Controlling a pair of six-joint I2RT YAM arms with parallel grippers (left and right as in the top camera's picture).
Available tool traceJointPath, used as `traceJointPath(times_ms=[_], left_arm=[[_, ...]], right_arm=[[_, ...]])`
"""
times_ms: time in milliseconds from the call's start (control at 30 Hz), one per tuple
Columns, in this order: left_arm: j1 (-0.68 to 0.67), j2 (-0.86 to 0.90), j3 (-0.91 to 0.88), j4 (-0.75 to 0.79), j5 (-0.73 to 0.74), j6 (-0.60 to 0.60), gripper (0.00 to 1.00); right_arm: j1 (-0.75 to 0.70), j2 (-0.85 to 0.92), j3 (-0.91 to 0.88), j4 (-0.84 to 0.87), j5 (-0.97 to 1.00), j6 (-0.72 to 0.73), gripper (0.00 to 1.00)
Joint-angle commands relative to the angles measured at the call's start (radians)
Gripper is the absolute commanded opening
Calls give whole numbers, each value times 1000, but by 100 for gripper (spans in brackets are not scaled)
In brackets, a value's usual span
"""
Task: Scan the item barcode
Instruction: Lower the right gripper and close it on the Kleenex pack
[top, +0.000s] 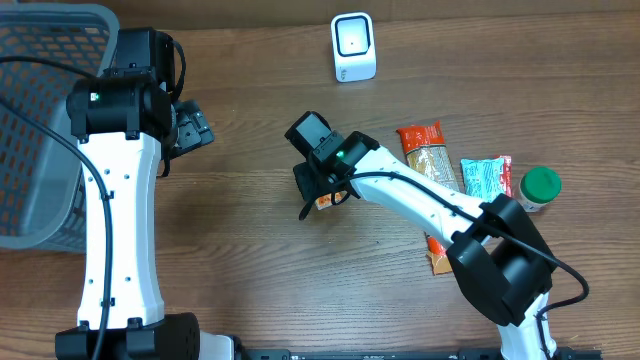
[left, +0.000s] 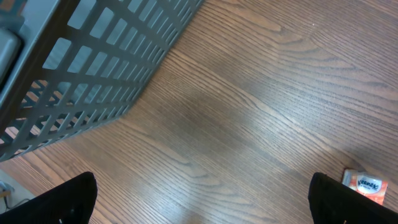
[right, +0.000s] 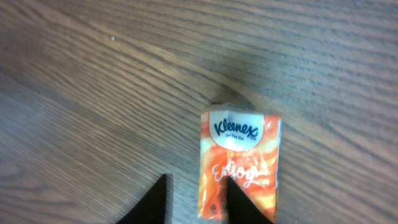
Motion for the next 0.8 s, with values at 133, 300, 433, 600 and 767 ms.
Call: traceJointPath(times_ms=[133,300,433,600,767], left_arm=[[3,5,5,-2,-13,18,99],[3,5,5,-2,-13,18,100],[3,6,5,-2,-13,18,100],[3,5,5,-2,-13,18,100],[3,5,5,-2,-13,18,100]], right_arm=[[-7,-31,-6,-8,-9,-27,56],[-7,-19,-7,-8,-9,-27,56],[-1,7,-7,-8,-9,-27,55],[23,18,-12,-16,-24,-26,35],[64,19,-33,-10,-39,-26,12]])
